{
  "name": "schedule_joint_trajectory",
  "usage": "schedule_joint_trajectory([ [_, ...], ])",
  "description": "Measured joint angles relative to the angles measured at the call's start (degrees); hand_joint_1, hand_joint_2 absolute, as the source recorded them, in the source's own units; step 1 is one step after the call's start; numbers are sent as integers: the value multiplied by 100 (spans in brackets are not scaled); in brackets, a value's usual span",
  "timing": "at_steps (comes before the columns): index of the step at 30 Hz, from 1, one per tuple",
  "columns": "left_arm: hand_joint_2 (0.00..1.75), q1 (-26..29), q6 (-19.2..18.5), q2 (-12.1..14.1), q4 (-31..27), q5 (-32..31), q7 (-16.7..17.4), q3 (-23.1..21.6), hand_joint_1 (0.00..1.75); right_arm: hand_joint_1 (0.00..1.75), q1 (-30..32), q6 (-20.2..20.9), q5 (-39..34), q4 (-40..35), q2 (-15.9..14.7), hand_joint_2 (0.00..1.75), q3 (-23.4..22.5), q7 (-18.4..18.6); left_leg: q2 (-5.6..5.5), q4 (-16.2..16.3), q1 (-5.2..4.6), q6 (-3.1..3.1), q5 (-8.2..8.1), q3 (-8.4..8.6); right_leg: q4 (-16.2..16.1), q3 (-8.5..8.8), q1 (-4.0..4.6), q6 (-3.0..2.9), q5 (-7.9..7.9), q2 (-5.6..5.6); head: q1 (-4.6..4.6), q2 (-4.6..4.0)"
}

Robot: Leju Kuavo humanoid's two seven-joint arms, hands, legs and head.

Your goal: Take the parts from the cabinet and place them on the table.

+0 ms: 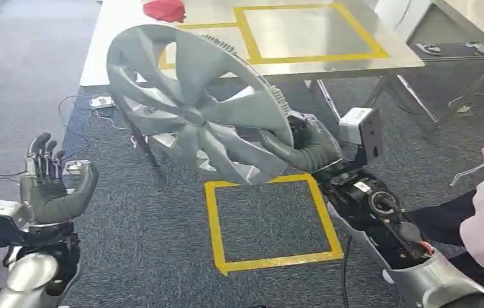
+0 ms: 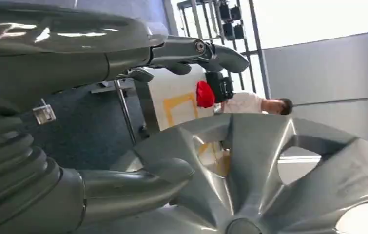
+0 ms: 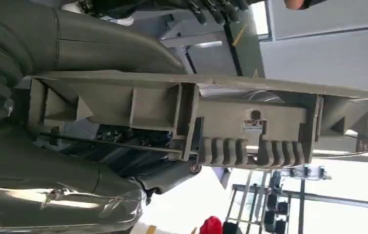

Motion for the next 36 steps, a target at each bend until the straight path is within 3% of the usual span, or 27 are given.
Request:
schedule_joint_trajectory([
  [1, 175, 5, 0, 0, 0, 2, 2, 0, 0, 175, 5, 0, -2, 0, 0, 175, 2, 4, -16, 4, -5, -5, -54, 72, -138, -24, 0, -1, 94, 0, 13, 0],
  [2, 175, 6, -2, 0, 0, 2, 2, 0, 0, 175, 4, 0, -2, 0, 0, 175, 2, 7, -33, 7, -6, -11, -112, 157, -500, 58, 0, -12, 360, -1, 42, 0],
  [4, 175, 4, -2, -2, 0, 0, 0, 0, 0, 175, 3, 0, -2, 0, 0, 175, -4, 7, -44, 15, -13, -34, -237, 334, -1532, 357, 13, -77, 1207, 0, 105, 0],
  [5, 175, 1, -2, 0, 2, -2, 0, 0, 0, 175, 3, 0, -9, 4, 0, 175, -7, 2, -46, 33, -22, -55, -283, 374, -1847, 367, 47, -114, 1447, -11, 112, 0],
  [6, 175, 7, -4, -4, 2, -6, 15, 0, 0, 175, -24, 0, -13, 2, 0, 175, -2, 0, -61, 46, -35, -84, -305, 339, -1958, 408, 72, -126, 1224, -28, 98, 0],
  [7, 175, 11, -4, -2, 0, -9, 18, 0, 0, 175, -23, 0, -13, -7, 0, 175, -4, -2, -55, 43, -36, -125, -335, 313, -1922, 482, 78, -168, 1347, -8, 111, 0],
  [8, 175, 13, -7, -2, 0, -11, 17, -2, 0, 175, -24, 0, -13, -11, 0, 175, -2, -2, -48, 83, -43, -146, -334, 337, -1943, 467, 81, -196, 1333, -9, 96, 0],
  [10, 175, -1, -13, -2, -15, -13, 17, -2, 0, 175, -24, 7, -15, -13, 0, 175, 4, 2, -44, 131, -39, -199, -399, 341, -1998, 608, 14, -226, 1338, -8, 94, 0],
  [11, 175, -8, -13, -2, -20, -17, 13, -2, 0, 175, -35, 11, -15, -13, -2, 175, -2, 0, -22, 377, -36, -236, -429, 235, -2013, 654, 13, -252, 1318, -1, 60, 0],
  [14, 175, 15, -24, 2, -20, -20, 13, -2, 0, 175, -54, 17, -22, -11, 0, 175, 0, -11, 0, 1697, 35, -343, -892, -647, -2011, 691, 4, -291, 1241, 22, -35, 0],
  [15, 175, 23, -33, 2, -20, -20, 13, -2, 0, 175, -55, 22, -24, -11, 0, 175, 0, -13, 3, 1908, 54, -378, -942, -854, -2010, 714, -1, -286, 1209, 40, -46, 0],
  [16, 175, 26, -35, 2, -20, -20, 15, -2, 0, 175, -52, 30, -26, -2, 0, 175, 2, -11, 9, 1873, 71, -392, -847, -929, -2009, 753, -7, -277, 1176, 61, -57, 0],
  [17, 175, 25, -48, 6, -20, -30, 13, -2, 0, 175, -43, 53, -33, 2, 0, 175, 11, -9, 10, 1535, 84, -390, -563, -861, -2009, 817, -16, -260, 1127, 88, -72, 0],
  [19, 175, 24, -48, 13, -20, -37, 13, -2, 0, 175, -50, 59, -57, 2, 0, 175, 22, -13, -7, 508, 97, -380, 142, -487, -2009, 938, -35, -212, 1033, 134, -87, 0],
  [20, 175, 25, -48, 24, -20, -39, 13, -2, 0, 175, -66, 61, -81, 4, 0, 175, 22, -22, -96, 66, 118, -371, 382, -371, -2010, 944, -34, -175, 990, 160, -118, 0],
  [21, 175, 19, -48, 26, -20, -42, 18, -2, 0, 175, -84, 66, -101, 11, 0, 175, 24, -28, -116, 10, 94, -355, 135, -357, -1981, 939, -25, -141, 973, 194, -153, 0],
  [24, 175, 23, -55, 31, -20, -46, 11, -2, 0, 175, -111, 77, -111, 26, 0, 175, 28, -33, -85, 90, 64, -238, 201, -348, -2012, 925, -37, -34, 905, 263, -122, 0],
  [25, 175, 7, -59, 31, -22, -46, 11, -2, 0, 175, -112, 77, -111, 33, 0, 175, 24, -33, -54, 50, 91, -199, 193, -296, -1997, 928, -47, 11, 846, 241, -112, 0],
  [26, 175, 5, -59, 26, -22, -46, 7, -2, 0, 175, -115, 81, -111, 33, 0, 175, 24, -35, -36, 42, 85, -156, 163, -250, -1827, 844, -48, 15, 755, 94, -88, 0],
  [27, 175, 2, -61, 26, -20, -48, 2, -2, 0, 175, -120, 85, -111, 42, 0, 175, 24, -35, -11, 42, 77, -103, 127, -214, -1408, 662, -22, 2, 567, 32, -44, 0],
  [29, 175, 26, -63, 26, -20, -46, 2, -2, 0, 175, -111, 85, -111, 57, 0, 175, 26, -44, 40, 43, 51, -67, 50, -138, -345, 101, -1, -15, 211, 33, 39, 0],
  [30, 175, 34, -63, 26, -17, -46, 2, -2, 0, 175, -105, 85, -111, 66, 0, 175, 37, -44, 60, 45, 36, -61, 5, -86, 59, -157, 3, -15, 153, 32, 52, 0],
  [31, 175, 37, -63, 26, -15, -46, 2, -2, 0, 175, -98, 94, -111, 81, 0, 175, 37, -44, 82, 45, 23, -54, -37, -29, 111, -253, 3, -15, 259, 31, 59, 0],
  [32, 175, 36, -63, 26, -15, -46, 2, -2, 0, 175, -97, 101, -111, 90, 0, 175, 37, -39, 98, 46, 6, -54, -86, 44, -136, -209, 4, -28, 514, 23, 79, 0],
  [34, 175, 33, -65, 20, -17, -46, 2, -2, 0, 175, -102, 101, -111, 92, 0, 175, 35, -37, 136, 45, -19, -59, -199, 232, -1221, 205, 47, -114, 1234, -70, 153, 0],
  [35, 175, 34, -63, 20, -17, -46, 2, -2, 0, 175, -112, 101, -111, 92, 0, 175, 31, -37, 165, 34, -27, -65, -256, 294, -1717, 370, 95, -187, 1462, -225, 177, 0],
  [36, 175, 30, -66, 22, -15, -46, 2, -2, 0, 175, -129, 101, -111, 94, 0, 175, 30, -42, 187, 54, -78, -110, -290, 331, -1772, 454, 150, -220, 1378, -294, 146, 0],
])
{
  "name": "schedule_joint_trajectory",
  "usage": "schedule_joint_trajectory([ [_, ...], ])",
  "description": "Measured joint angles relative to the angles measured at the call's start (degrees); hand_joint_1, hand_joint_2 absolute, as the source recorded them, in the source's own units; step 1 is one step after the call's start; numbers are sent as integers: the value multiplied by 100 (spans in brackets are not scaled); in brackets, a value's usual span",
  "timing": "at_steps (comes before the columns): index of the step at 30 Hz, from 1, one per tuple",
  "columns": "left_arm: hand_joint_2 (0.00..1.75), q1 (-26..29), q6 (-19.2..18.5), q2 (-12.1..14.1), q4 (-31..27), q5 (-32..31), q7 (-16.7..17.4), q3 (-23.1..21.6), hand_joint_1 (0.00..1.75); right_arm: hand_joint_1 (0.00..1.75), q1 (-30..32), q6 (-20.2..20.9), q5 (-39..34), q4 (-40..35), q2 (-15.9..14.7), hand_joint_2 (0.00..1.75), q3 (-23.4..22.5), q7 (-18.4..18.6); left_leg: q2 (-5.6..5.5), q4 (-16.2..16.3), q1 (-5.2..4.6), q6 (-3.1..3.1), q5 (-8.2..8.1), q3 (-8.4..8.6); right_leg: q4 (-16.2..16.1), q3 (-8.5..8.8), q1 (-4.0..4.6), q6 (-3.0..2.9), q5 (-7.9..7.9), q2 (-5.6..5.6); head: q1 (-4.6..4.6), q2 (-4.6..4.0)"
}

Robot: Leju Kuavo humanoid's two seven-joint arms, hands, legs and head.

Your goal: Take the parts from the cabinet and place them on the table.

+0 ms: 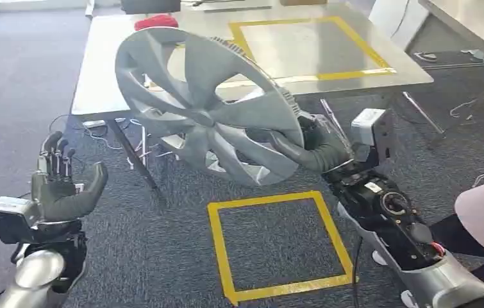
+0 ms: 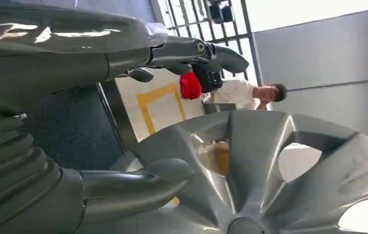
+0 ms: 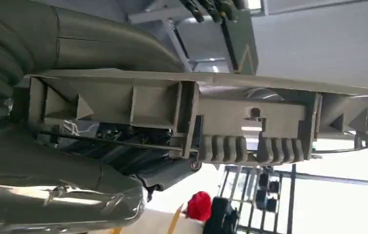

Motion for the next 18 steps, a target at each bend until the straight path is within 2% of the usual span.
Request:
schedule_joint_trajectory([
  [1, 175, -3, 0, 2, 0, 4, 0, 0, 0, 175, -32, 0, 0, -2, 0, 175, 2, -4, 29, 5, 6, -25, -17, -14, -123, 133, -4, -28, -73, 29, 18, 0],
  [3, 175, -5, 0, 0, -2, 0, -2, 0, 0, 175, -34, 0, 0, 0, 0, 175, 2, -6, 139, -19, 11, -52, -33, -7, -137, 98, 0, -32, -88, 135, -13, 0],
  [4, 175, -17, 0, 2, -9, 0, -2, 0, 0, 175, -33, 0, 0, -2, 0, 175, 2, -4, 170, -4, -14, -101, -73, 16, -194, 149, -60, -45, -80, 188, -11, 0],
  [5, 175, -23, 0, 2, -11, -2, -2, 2, 0, 175, -24, 2, 0, -2, 0, 175, 7, -2, 73, 95, 19, -138, -144, -12, -231, 195, -87, -50, -75, 221, -15, 0],
  [6, 175, -37, 0, 2, -13, -2, -11, 4, 0, 175, -39, 0, 0, 0, -2, 175, -4, 0, -39, 403, 34, -191, -274, -179, -241, 214, -101, -69, -84, 245, -44, 0],
  [8, 175, -17, 0, 9, -9, 0, -2, 4, 0, 175, -35, 0, 0, 0, 0, 175, 0, -2, -93, 1423, 95, -262, -650, -778, -240, 222, -112, -101, -111, 325, -122, 0],
  [9, 175, -4, 2, 9, -9, 0, -2, 4, 0, 175, -30, 2, 0, 0, 0, 175, 5, -7, -93, 1853, 121, -290, -738, -1076, -239, 233, -116, -101, -131, 370, -155, 0],
  [10, 175, 3, 2, 9, -9, 2, -2, 4, 0, 175, -25, 2, 0, 0, 0, 175, 2, -6, -92, 2007, 150, -308, -667, -1251, -238, 257, -127, -92, -155, 429, -168, 0],
  [11, 175, 2, 0, 11, -9, 0, -4, 4, 0, 175, -14, 4, 0, 0, 0, 175, 5, 2, -92, 1833, 172, -323, -453, -1242, -237, 296, -140, -75, -185, 478, -175, 0],
  [12, 175, -1, 0, 11, -9, 0, -2, 4, 0, 175, -2, 7, 0, 0, 0, 175, 9, 7, -99, 1401, 193, -340, -117, -1098, -232, 347, -159, -44, -224, 535, -188, 0],
  [13, 175, -1, 2, 11, -9, 2, -4, 4, 0, 175, -1, 7, 0, 0, 0, 175, 9, 4, -123, 841, 206, -351, 226, -869, -221, 401, -183, -13, -270, 588, -197, 0],
  [14, 175, -2, 0, 11, -9, 0, -2, 4, 0, 175, -6, 7, 0, 0, 0, 175, 9, 4, -235, 297, 240, -368, 515, -655, -204, 445, -202, 27, -321, 628, -218, 0],
  [15, 175, 0, 2, 15, -4, 0, -2, 4, 0, 175, -13, 7, 0, 0, 0, 175, 7, -2, -434, 117, 250, -374, 426, -532, -182, 425, -173, 86, -371, 678, -264, 0],
  [16, 175, -3, 2, 15, -4, 2, -4, 4, 0, 175, -25, 7, 0, 0, 0, 175, 9, -4, -421, 36, 244, -310, 376, -510, -166, 409, -180, 115, -387, 718, -273, 0],
  [17, 175, 2, 0, 13, -7, 2, 2, 4, 0, 175, -29, 7, 0, 0, 0, 175, 7, -4, -384, 57, 230, -272, 351, -506, -192, 409, -206, 141, -391, 759, -242, 0],
  [18, 175, -19, 0, 18, -7, 2, -2, 4, 0, 175, -14, 7, 0, 0, 0, 175, 5, -4, -356, 78, 200, -214, 314, -497, -225, 421, -229, 189, -399, 799, -245, 0],
])
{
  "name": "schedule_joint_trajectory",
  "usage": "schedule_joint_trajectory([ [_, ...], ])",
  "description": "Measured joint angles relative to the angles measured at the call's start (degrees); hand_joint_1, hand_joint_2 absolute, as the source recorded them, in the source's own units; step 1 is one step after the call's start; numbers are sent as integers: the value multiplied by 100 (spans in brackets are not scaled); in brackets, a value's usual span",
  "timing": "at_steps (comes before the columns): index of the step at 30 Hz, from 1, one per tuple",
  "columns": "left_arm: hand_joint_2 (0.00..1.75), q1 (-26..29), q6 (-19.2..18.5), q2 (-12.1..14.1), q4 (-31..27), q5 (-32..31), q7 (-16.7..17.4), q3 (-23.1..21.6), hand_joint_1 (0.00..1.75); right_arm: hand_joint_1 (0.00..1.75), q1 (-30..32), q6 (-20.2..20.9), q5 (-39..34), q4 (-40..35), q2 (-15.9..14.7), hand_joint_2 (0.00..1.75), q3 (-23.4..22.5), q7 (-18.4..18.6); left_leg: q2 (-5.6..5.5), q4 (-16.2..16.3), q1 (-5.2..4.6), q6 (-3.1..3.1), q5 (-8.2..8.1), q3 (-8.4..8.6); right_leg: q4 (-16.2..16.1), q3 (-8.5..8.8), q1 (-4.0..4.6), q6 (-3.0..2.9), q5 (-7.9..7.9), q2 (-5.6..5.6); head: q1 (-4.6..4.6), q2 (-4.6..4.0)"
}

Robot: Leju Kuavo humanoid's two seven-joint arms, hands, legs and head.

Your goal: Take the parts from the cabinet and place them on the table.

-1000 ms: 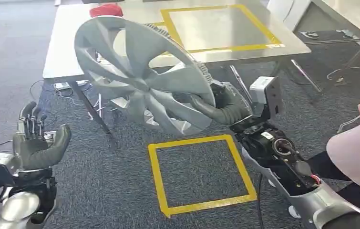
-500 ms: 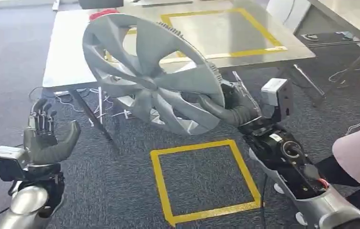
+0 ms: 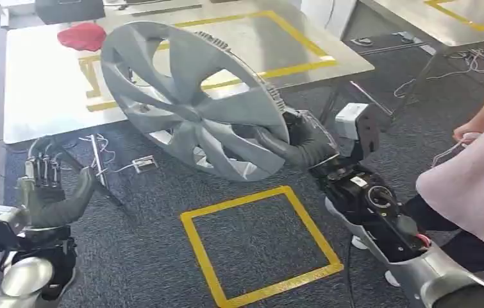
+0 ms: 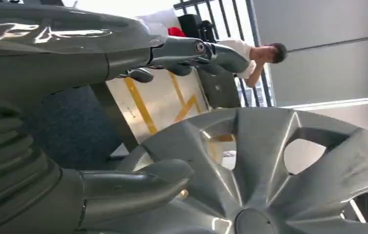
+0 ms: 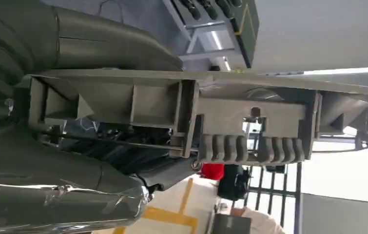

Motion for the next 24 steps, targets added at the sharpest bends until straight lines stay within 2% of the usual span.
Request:
schedule_joint_trajectory([
  [1, 175, -14, 0, 0, 0, -2, -2, 0, 0, 175, 3, 0, 0, 0, 0, 175, 0, 4, 39, -13, 1, 46, -13, 17, -18, 6, -3, 29, -16, 35, 2, 0],
  [2, 175, -16, 2, -7, 0, 0, 0, 0, 0, 175, 5, 0, 0, 0, 0, 175, -2, 7, 94, -72, 38, 100, -22, 77, 50, -47, -12, 52, -77, -103, 13, 0],
  [3, 175, -14, 2, -7, 0, -4, -2, 0, 0, 175, 2, 0, 0, 0, 0, 175, -2, 7, 131, -78, 29, 141, -51, 124, 313, -143, 20, 67, -184, -347, 51, 0],
  [4, 175, -10, 2, -7, 0, -4, -2, 0, 0, 175, -9, 0, 0, 2, 0, 175, -2, -2, 181, -76, 18, 183, -81, 157, 785, -380, 26, 75, -372, -449, 114, 0],
  [5, 175, 2, 9, -7, 0, -4, -2, 0, 0, 175, -10, 4, -2, 2, 0, 175, -2, -22, 224, -75, -1, 197, -115, 187, 1329, -680, 24, 81, -548, -475, 164, 0],
  [6, 175, 23, 9, -7, 0, -7, -2, 0, 0, 175, -8, 11, -9, 11, 0, 175, 2, -39, 278, -74, -18, 208, -151, 223, 1749, -936, 24, 78, -632, -482, 190, 0],
  [7, 175, 40, 15, -7, 2, -7, 0, 0, 0, 175, -6, 15, -9, 26, 0, 175, 9, -55, 321, -72, -34, 216, -193, 273, 1975, -1113, 25, 70, -605, -489, 199, 0],
  [8, 175, 57, 15, -7, 2, -11, 0, 0, 0, 175, -3, 22, -9, 46, 0, 175, 7, -61, 366, -72, -46, 220, -238, 337, 1906, -1136, 29, 53, -448, -492, 221, 0],
  [9, 175, 63, 15, -7, 2, -13, 4, 0, 0, 175, -3, 24, -7, 57, 0, 175, 4, -61, 407, -73, -59, 222, -294, 417, 1588, -1047, 43, 20, -151, -505, 247, 0],
  [10, 175, 60, 17, -7, 2, -15, 9, 0, 0, 175, -5, 26, -7, 70, 0, 175, 2, -61, 446, -73, -71, 217, -350, 505, 1102, -862, 73, -33, 205, -559, 269, 0],
  [11, 175, 58, 17, -9, 0, -20, 9, 0, 0, 175, -15, 26, -7, 81, 0, 175, -4, -63, 492, -77, -79, 202, -411, 596, 559, -666, 128, -108, 537, -694, 302, 0],
  [12, 175, 58, 17, -7, 2, -22, 9, 0, 0, 175, -25, 28, -7, 85, 0, 175, -7, -70, 530, -85, -99, 181, -453, 652, 364, -549, 210, -167, 536, -893, 309, 0],
  [13, 175, 58, 17, -7, 2, -24, 11, 0, 0, 175, -53, 28, -7, 90, 0, 175, -4, -70, 557, -68, -136, 140, -482, 652, 261, -458, 240, -199, 518, -889, 293, 0],
  [14, 175, 63, 17, -7, 2, -24, 17, 0, 0, 175, -78, 31, -7, 90, 0, 175, -4, -76, 624, -64, -139, 117, -497, 638, 181, -426, 239, -220, 421, -857, 306, 0],
  [16, 175, 57, 17, -9, 0, -28, 17, 0, 0, 175, -66, 35, -7, 92, 0, 175, -4, -76, 775, -85, -148, 65, -533, 664, 137, -434, 233, -254, 378, -722, 271, 0],
  [17, 175, 48, 17, -7, -15, -31, 17, 2, 0, 175, -58, 33, -7, 92, 2, 175, -6, -74, 738, -64, -144, 16, -617, 677, 64, -331, 150, -265, 379, -656, 280, 0],
  [18, 175, 36, 17, -7, -18, -37, 15, 2, 0, 175, -66, 35, -7, 94, 0, 175, -11, -76, 512, 127, -123, -11, -677, 625, 36, -302, 152, -270, 375, -594, 243, 0],
  [19, 175, 29, 22, -7, -17, -39, 9, 2, 0, 175, -80, 33, -7, 109, 0, 175, -20, -72, 368, 537, -108, -31, -832, 386, 37, -295, 147, -298, 361, -556, 212, 0],
  [21, 175, 73, 24, 4, -15, -37, 17, 2, 0, 175, -72, 37, -7, 111, 2, 175, -4, -79, 279, 1519, -78, -69, -1123, -247, 37, -277, 143, -335, 330, -420, 151, 0],
  [22, 175, 98, 24, 11, -15, -37, 17, 2, 0, 175, -71, 37, -7, 111, 2, 175, -2, -79, 270, 1795, -68, -82, -1131, -477, 40, -259, 143, -339, 304, -392, 136, 0],
  [23, 175, 106, 24, 11, -15, -37, 17, 2, 0, 175, -59, 37, 0, 118, 2, 175, -2, -77, 269, 1793, -55, -84, -981, -582, 41, -222, 142, -342, 275, -335, 107, 0],
  [24, 175, 101, 24, 13, -15, -42, 17, 2, 0, 175, -40, 35, 11, 133, 2, 175, -4, -79, 269, 1532, -44, -84, -710, -545, 42, -178, 137, -331, 243, -287, 85, 0],
])
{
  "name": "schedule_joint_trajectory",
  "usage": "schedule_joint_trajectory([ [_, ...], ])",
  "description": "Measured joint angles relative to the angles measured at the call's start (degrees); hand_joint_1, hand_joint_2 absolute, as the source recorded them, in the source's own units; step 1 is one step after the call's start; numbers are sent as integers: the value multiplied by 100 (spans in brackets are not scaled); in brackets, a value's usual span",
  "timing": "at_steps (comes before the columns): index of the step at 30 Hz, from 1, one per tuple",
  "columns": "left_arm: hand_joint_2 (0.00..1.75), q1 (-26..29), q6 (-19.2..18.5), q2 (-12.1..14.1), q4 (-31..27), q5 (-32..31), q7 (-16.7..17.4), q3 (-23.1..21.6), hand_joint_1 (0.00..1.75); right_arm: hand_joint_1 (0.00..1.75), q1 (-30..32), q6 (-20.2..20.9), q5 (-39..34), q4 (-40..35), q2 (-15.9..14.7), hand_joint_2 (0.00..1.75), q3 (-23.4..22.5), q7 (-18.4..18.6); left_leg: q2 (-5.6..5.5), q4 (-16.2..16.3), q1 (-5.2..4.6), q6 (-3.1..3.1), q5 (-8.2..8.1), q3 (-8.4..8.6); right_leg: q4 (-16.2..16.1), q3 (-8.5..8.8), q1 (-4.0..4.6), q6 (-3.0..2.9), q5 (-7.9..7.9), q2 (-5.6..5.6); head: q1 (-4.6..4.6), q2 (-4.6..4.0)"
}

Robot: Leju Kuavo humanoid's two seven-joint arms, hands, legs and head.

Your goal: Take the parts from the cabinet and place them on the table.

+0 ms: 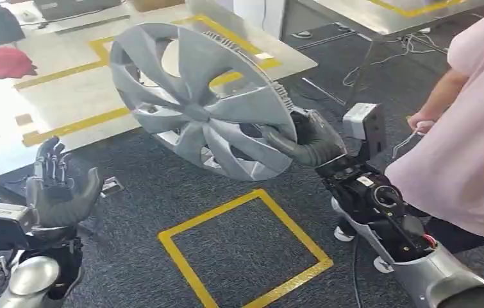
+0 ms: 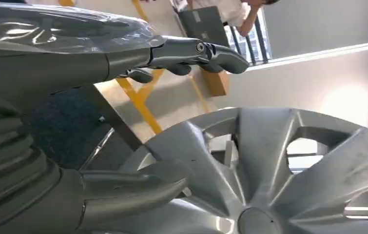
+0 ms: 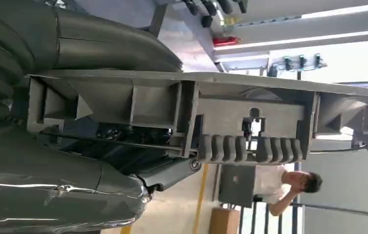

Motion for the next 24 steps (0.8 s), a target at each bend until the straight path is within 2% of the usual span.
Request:
schedule_joint_trajectory([
  [2, 175, -19, 0, 0, 0, -9, 0, 0, 0, 175, 13, -9, 11, 9, 0, 175, 0, 0, -9, -1049, 12, 22, 706, 346, 21, 109, -10, 41, -91, 71, -44, 0],
  [3, 175, -17, 0, 2, 2, -9, 0, 0, 0, 175, 14, -9, 13, 9, 0, 175, 0, -5, -48, -1419, 19, 52, 831, 469, 24, 117, -10, 71, -139, 84, -68, 0],
  [4, 175, -20, 0, 2, 2, -9, 4, 0, 0, 175, 4, -9, 15, 11, 0, 175, 0, -15, -90, -1523, -6, 77, 743, 563, 56, 106, 20, 115, -169, 119, -103, 0],
  [6, 175, -27, -7, 0, 2, -15, 15, 0, 0, 175, 14, -9, 18, 9, 0, 175, 0, -18, -92, -1528, -16, 158, 679, 558, 37, 103, 9, 172, -197, 126, -53, 0],
  [7, 175, -36, -7, 0, 2, -17, 15, 0, 0, 175, 21, -15, 26, 9, 0, 175, -2, -15, -90, -1529, -32, 188, 665, 568, 22, 117, -17, 199, -211, 129, -57, 0],
  [8, 175, -44, -7, -7, 0, -28, 15, 0, 0, 175, 32, -15, 42, 4, 0, 175, -9, -15, -81, -1586, 10, 224, 667, 627, 34, 135, -8, 240, -254, 106, -59, 0],
  [9, 175, -46, -7, -15, 0, -30, 15, 0, 0, 175, 48, -15, 96, 4, 0, 175, -18, -15, -78, -1616, 22, 258, 648, 690, 175, 69, -10, 270, -324, -48, -46, 0],
  [10, 175, -54, -9, -15, 0, -35, 15, 0, 0, 175, 44, -15, 125, 6, 0, 175, -17, -15, -72, -1622, 24, 300, 619, 730, 556, -112, -17, 309, -490, -145, 19, 0],
  [12, 175, -41, -13, -17, 0, -46, 15, 0, 0, 175, 60, -15, 127, 4, 0, 175, -20, -15, -54, -1619, 24, 314, 561, 784, 1576, -674, -41, 359, -853, -194, 81, 0],
  [13, 175, -32, -13, -20, 0, -46, 15, 0, 0, 175, 78, -15, 129, 7, 0, 175, -15, -15, -44, -1618, 25, 313, 527, 819, 1946, -908, -49, 376, -924, -202, 96, 0],
  [14, 175, -26, -15, -22, 0, -48, 15, 0, 0, 175, 99, -15, 129, 7, 0, 175, -11, -13, -43, -1617, 27, 305, 491, 870, 2046, -1016, -65, 386, -848, -207, 113, 0],
  [15, 175, -21, -15, -24, 0, -48, 15, 0, 0, 175, 113, -15, 129, 7, 0, 175, -13, -13, -43, -1617, 29, 295, 442, 941, 1844, -976, -79, 390, -613, -213, 138, 0],
  [16, 175, -22, -15, -26, 0, -48, 15, 0, 0, 175, 114, -15, 129, 7, 0, 175, -13, -9, -44, -1616, 35, 280, 389, 1020, 1395, -809, -80, 382, -275, -226, 157, 0],
  [17, 175, -23, -15, -33, 0, -48, 15, 0, 0, 175, 113, -13, 129, 7, 0, 175, -15, -7, -44, -1615, 41, 256, 331, 1109, 793, -575, -79, 368, 112, -249, 190, 0],
  [18, 175, -24, -15, -35, 0, -48, 15, 0, 0, 175, 112, -15, 129, 4, 0, 175, -22, -7, -44, -1617, 42, 226, 275, 1181, 288, -409, -77, 353, 361, -293, 227, 0],
  [19, 175, -31, -15, -35, 0, -48, 15, 0, 0, 175, 112, -15, 129, 7, 0, 175, -22, -9, -44, -1617, -10, 187, 246, 1190, 265, -302, -7, 340, 272, -300, 216, -2],
  [20, 175, -32, -15, -35, 0, -48, 18, 0, 0, 175, 92, -15, 129, 4, 0, 175, -22, -15, -42, -1605, -6, 174, 248, 1170, 155, -217, -21, 284, 201, -287, 221, 0],
  [22, 175, -31, -15, -35, 0, -48, 17, 0, 0, 175, 97, -15, 129, 4, 0, 175, -17, -13, 3, -1627, -10, 144, 246, 1146, 128, -238, -15, 232, 121, -253, 177, 0],
  [23, 175, -43, -15, -35, -2, -57, 17, 0, 0, 175, 101, -15, 129, 4, 0, 175, -17, -13, 14, -1624, -20, 92, 208, 1171, 93, -189, -49, 196, 109, -230, 148, 0],
  [24, 175, -49, -15, -35, -4, -59, 15, 0, 0, 175, 110, -15, 138, -2, 0, 175, -28, -9, 8, -1530, 4, 61, 128, 1160, 57, -134, -59, 159, 101, -224, 162, -2],
])
